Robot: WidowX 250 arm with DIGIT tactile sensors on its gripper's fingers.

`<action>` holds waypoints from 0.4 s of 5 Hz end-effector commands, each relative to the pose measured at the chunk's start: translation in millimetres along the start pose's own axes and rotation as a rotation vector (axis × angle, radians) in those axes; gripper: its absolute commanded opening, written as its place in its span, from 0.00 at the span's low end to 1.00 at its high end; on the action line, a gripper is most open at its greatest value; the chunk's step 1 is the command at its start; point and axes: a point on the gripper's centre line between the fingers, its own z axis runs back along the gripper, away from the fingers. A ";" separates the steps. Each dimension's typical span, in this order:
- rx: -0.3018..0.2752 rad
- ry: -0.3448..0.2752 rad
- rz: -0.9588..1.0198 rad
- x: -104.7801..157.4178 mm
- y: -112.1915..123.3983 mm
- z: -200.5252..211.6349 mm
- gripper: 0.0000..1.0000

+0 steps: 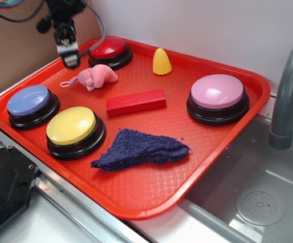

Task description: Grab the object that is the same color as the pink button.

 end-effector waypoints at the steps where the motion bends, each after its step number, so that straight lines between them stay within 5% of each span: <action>1: -0.047 0.064 -0.081 1.3 -6.6 -38.3 1.00; 2: -0.086 0.064 -0.090 7.6 -16.1 -50.0 1.00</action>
